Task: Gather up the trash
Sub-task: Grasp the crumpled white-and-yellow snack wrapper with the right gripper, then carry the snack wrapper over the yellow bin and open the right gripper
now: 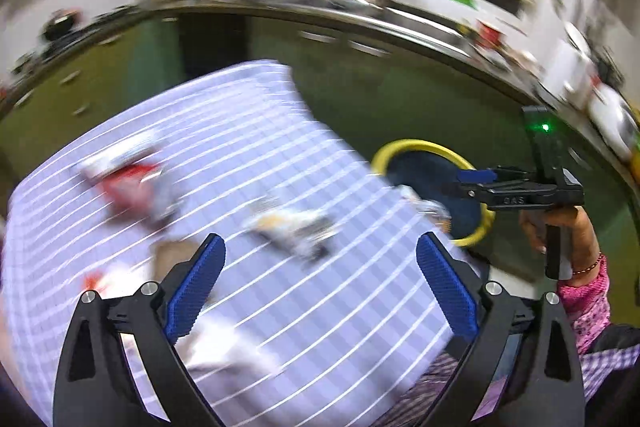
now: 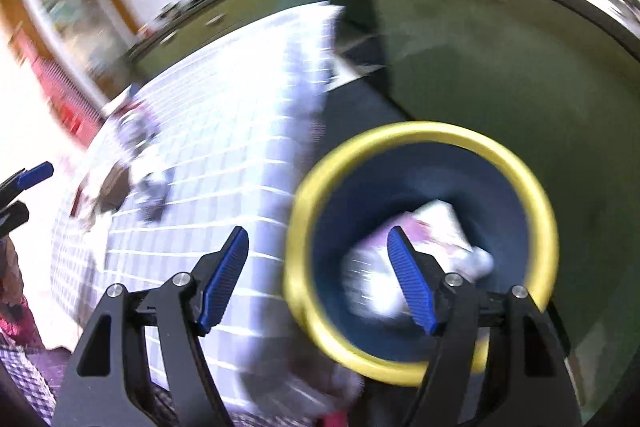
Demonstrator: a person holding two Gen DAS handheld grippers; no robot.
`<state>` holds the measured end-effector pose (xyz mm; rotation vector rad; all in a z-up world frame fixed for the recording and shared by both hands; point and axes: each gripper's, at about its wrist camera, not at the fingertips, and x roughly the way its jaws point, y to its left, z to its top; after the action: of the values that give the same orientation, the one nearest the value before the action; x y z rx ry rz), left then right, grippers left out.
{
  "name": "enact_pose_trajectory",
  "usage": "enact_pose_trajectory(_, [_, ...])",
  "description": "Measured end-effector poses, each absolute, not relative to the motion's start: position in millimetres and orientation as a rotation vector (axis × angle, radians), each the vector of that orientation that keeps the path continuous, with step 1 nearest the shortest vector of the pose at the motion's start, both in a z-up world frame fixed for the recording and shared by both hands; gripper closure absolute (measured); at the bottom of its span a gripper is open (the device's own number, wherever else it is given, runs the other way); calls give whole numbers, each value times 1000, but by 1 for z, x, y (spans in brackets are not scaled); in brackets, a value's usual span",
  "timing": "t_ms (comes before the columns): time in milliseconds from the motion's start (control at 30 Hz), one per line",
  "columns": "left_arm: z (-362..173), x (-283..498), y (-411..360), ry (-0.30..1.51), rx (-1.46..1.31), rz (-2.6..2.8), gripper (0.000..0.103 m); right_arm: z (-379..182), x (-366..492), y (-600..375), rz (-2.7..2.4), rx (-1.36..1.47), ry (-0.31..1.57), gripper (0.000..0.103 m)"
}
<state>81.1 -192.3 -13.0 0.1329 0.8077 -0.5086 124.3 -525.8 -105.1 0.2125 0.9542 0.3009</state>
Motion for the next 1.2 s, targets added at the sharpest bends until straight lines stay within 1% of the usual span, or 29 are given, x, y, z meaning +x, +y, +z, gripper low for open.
enact_pose_trajectory(100, [-13, 67, -137, 755, 90, -390, 5, -100, 143, -468, 413, 127, 980, 35])
enact_pose_trajectory(267, [-23, 48, -79, 687, 81, -257, 5, -95, 165, -403, 530, 70, 1005, 35])
enact_pose_trajectory(433, [-31, 39, -54, 689, 40, -256, 5, -99, 192, -357, 593, 71, 1045, 35])
enact_pose_trajectory(600, [-37, 36, -56, 685, 27, -265, 5, -112, 209, -332, 564, 23, 1093, 35])
enact_pose_trajectory(667, [-42, 38, -59, 687, 19, -273, 5, -115, 211, -325, 550, 2, 1102, 38])
enact_pose_trajectory(733, [-44, 38, -60, 690, 14, -275, 5, -116, 211, -322, 538, -23, 1100, 45])
enact_pose_trajectory(800, [-47, 40, -60, 698, 10, -280, 5, -117, 212, -320, 535, -22, 1105, 46])
enact_pose_trajectory(867, [-51, 41, -61, 705, 6, -285, 5, -118, 213, -320, 522, -27, 1103, 53])
enact_pose_trajectory(900, [-51, 41, -61, 706, 7, -285, 5, -118, 214, -320, 511, -34, 1101, 61])
enact_pose_trajectory(1200, [-53, 40, -65, 704, 15, -289, 5, -109, 201, -323, 523, -22, 1057, 63])
